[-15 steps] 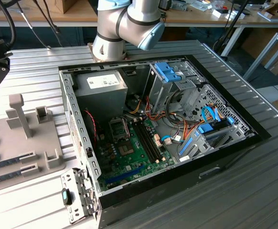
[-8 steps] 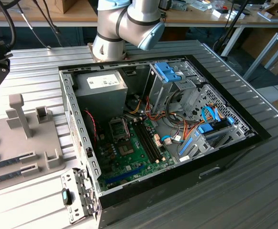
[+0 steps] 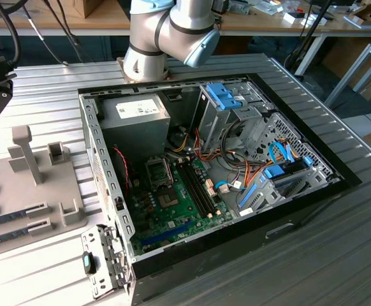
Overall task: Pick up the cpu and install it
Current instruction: 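Reach for the cpu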
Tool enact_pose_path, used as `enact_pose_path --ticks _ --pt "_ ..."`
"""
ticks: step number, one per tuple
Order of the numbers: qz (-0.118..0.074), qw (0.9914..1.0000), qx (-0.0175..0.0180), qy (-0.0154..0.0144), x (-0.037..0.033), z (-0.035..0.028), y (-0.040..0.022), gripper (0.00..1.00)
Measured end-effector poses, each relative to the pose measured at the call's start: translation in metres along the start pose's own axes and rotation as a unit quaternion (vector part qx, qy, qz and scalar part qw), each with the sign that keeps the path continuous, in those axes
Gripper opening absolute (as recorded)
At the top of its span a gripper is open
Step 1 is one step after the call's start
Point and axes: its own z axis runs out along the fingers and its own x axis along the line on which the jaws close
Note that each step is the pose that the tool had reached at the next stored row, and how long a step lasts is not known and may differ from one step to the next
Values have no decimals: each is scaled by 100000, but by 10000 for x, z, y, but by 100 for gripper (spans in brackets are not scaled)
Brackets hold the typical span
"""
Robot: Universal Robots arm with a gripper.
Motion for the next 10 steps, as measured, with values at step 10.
enact_pose_path --ticks 10 --pt "-3 100000 -4 -7 7 34 -2 10"
